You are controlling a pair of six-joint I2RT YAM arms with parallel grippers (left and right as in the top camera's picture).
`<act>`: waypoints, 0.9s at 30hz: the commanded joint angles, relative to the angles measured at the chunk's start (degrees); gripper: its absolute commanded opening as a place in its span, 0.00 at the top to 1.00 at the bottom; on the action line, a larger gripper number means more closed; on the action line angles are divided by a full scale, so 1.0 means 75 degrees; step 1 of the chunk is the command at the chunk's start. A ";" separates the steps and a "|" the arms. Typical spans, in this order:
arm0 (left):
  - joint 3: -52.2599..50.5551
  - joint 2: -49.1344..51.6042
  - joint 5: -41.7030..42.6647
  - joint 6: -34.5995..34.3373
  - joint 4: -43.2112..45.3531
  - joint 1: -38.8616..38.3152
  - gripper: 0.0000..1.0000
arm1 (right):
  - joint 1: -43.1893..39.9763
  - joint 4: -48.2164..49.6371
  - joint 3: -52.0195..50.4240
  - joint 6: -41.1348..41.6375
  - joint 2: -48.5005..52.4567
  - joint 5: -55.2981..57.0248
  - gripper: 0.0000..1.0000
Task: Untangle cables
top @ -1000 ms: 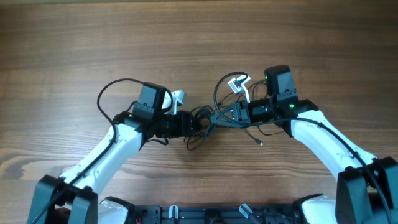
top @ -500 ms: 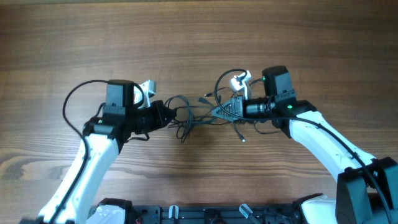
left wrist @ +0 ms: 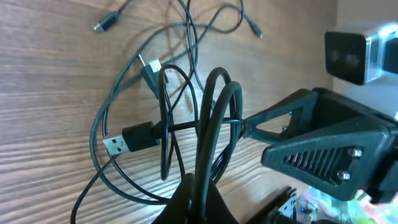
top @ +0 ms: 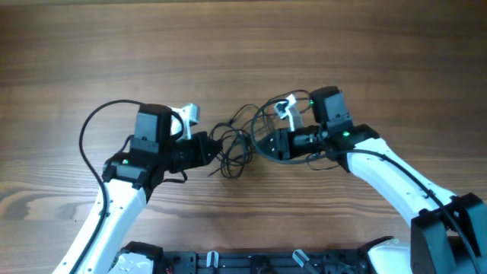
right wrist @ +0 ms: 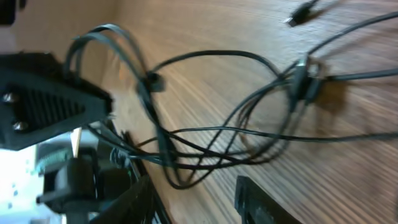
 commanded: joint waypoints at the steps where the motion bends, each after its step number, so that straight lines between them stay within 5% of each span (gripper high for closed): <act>1: -0.0035 0.0187 -0.0067 -0.0020 0.0058 -0.0286 0.96 | 0.0289 0.0181 0.0000 -0.0312 -0.0105 0.0318 0.66; 11: -0.0035 0.0187 -0.0067 -0.0219 0.0283 -0.0653 0.96 | 0.0321 0.0219 0.0003 -0.0239 -0.0105 0.0530 0.96; 16: -0.0035 0.0187 -0.0804 -0.0216 -0.0172 -0.0650 0.96 | 0.0321 -0.1096 0.0000 0.3069 -0.0105 0.4310 0.96; 18: -0.0035 0.0187 -0.0819 -0.0219 -0.0207 -0.0650 0.96 | 0.0321 -0.0635 0.0000 0.1990 -0.0105 0.3255 0.96; 21: -0.0035 0.0187 -0.0816 -0.0219 -0.0178 -0.0650 0.96 | 0.0321 0.0198 0.0000 0.0358 -0.0105 0.0705 0.74; 27: -0.0035 0.0187 -0.0653 -0.0219 -0.0146 -0.0653 0.96 | 0.0323 0.0629 0.0000 0.0076 -0.0105 -0.0452 0.71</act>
